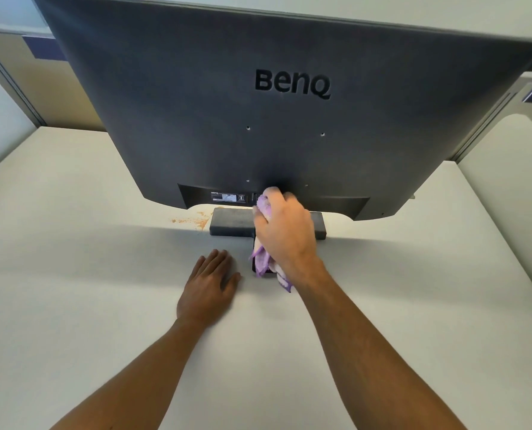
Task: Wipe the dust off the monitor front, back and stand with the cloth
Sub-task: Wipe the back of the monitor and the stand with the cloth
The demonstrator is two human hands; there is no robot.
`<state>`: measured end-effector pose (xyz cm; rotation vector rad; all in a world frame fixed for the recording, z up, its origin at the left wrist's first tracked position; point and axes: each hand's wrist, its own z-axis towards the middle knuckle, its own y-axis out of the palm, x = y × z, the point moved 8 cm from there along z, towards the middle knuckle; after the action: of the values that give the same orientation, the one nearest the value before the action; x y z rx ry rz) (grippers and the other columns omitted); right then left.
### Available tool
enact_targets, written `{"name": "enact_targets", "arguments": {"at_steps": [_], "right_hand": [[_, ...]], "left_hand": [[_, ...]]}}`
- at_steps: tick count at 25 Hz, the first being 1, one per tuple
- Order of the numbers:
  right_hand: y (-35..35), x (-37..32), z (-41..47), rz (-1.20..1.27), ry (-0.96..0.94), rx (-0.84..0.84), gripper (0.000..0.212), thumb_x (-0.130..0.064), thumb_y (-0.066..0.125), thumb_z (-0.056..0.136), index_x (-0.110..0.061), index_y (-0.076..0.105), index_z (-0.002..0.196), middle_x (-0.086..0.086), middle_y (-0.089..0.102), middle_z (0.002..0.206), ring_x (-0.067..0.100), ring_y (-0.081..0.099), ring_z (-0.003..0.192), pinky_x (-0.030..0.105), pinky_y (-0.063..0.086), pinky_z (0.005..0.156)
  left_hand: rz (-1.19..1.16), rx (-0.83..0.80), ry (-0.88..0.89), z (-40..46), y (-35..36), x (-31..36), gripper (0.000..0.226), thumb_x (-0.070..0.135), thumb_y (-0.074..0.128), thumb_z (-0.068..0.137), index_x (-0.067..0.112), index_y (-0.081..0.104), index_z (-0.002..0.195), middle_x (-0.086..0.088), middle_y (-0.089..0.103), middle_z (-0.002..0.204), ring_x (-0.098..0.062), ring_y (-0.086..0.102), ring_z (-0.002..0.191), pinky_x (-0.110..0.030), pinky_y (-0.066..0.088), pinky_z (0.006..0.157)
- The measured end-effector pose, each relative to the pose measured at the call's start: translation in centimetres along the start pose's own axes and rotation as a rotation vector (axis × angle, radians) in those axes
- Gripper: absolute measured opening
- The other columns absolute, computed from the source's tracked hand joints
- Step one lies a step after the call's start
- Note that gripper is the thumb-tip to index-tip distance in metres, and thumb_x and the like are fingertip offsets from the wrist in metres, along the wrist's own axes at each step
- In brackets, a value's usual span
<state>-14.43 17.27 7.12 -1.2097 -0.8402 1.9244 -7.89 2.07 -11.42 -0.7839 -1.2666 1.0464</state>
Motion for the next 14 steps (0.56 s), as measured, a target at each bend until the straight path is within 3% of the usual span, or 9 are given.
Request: {"name": "enact_targets", "arguments": {"at_steps": [4, 7, 9, 11, 14], "right_hand": [[-1.2, 3.8, -0.1, 0.134, 0.223, 0.169, 0.027, -0.035, 0.058, 0.093, -0.01, 0.068, 0.094, 0.011, 0.069, 0.088, 0.031, 0.064, 0.078, 0.036, 0.052, 0.069], [-3.1, 7.9, -1.8, 0.181, 0.39, 0.309, 0.026, -0.035, 0.062, 0.093, -0.01, 0.069, 0.096, 0.006, 0.071, 0.089, 0.02, 0.065, 0.077, 0.026, 0.051, 0.068], [-3.8, 8.1, -2.5, 0.262, 0.333, 0.363, 0.023, -0.032, 0.065, 0.091, -0.011, 0.07, 0.099, 0.004, 0.072, 0.091, 0.011, 0.062, 0.076, 0.022, 0.053, 0.073], [-3.6, 6.5, -2.4, 0.328, 0.152, 0.357, 0.021, -0.029, 0.065, 0.091, -0.012, 0.072, 0.101, 0.002, 0.071, 0.092, 0.008, 0.058, 0.078, 0.013, 0.048, 0.078], [-1.6, 4.4, -1.5, 0.255, 0.018, 0.243, 0.027, -0.03, 0.063, 0.093, -0.012, 0.07, 0.113, 0.007, 0.069, 0.105, 0.019, 0.063, 0.089, 0.024, 0.053, 0.082]], "left_hand": [[0.0, -0.022, 0.006, 0.1, 0.4, -0.1, 0.062, 0.056, 0.029, 0.098, 0.02, 0.041, 0.147, 0.005, 0.035, 0.155, -0.005, 0.017, 0.147, -0.025, 0.003, 0.12], [-0.009, -0.056, 0.001, 0.2, 0.9, -0.2, 0.072, 0.064, 0.016, 0.095, 0.021, 0.036, 0.149, 0.006, 0.03, 0.157, -0.006, 0.014, 0.147, -0.028, 0.005, 0.121], [-0.014, -0.061, -0.009, 0.1, 0.9, -0.3, 0.073, 0.065, 0.013, 0.094, 0.022, 0.034, 0.15, 0.007, 0.028, 0.158, -0.005, 0.013, 0.147, -0.028, 0.004, 0.121], [-0.012, -0.059, -0.011, 0.1, 0.8, -0.3, 0.069, 0.063, 0.018, 0.096, 0.023, 0.034, 0.15, 0.008, 0.028, 0.158, -0.004, 0.012, 0.147, -0.026, 0.003, 0.12], [-0.008, -0.047, -0.007, 0.1, 0.5, -0.1, 0.06, 0.055, 0.03, 0.099, 0.021, 0.037, 0.149, 0.006, 0.031, 0.157, -0.004, 0.013, 0.147, -0.025, 0.002, 0.12]]}}
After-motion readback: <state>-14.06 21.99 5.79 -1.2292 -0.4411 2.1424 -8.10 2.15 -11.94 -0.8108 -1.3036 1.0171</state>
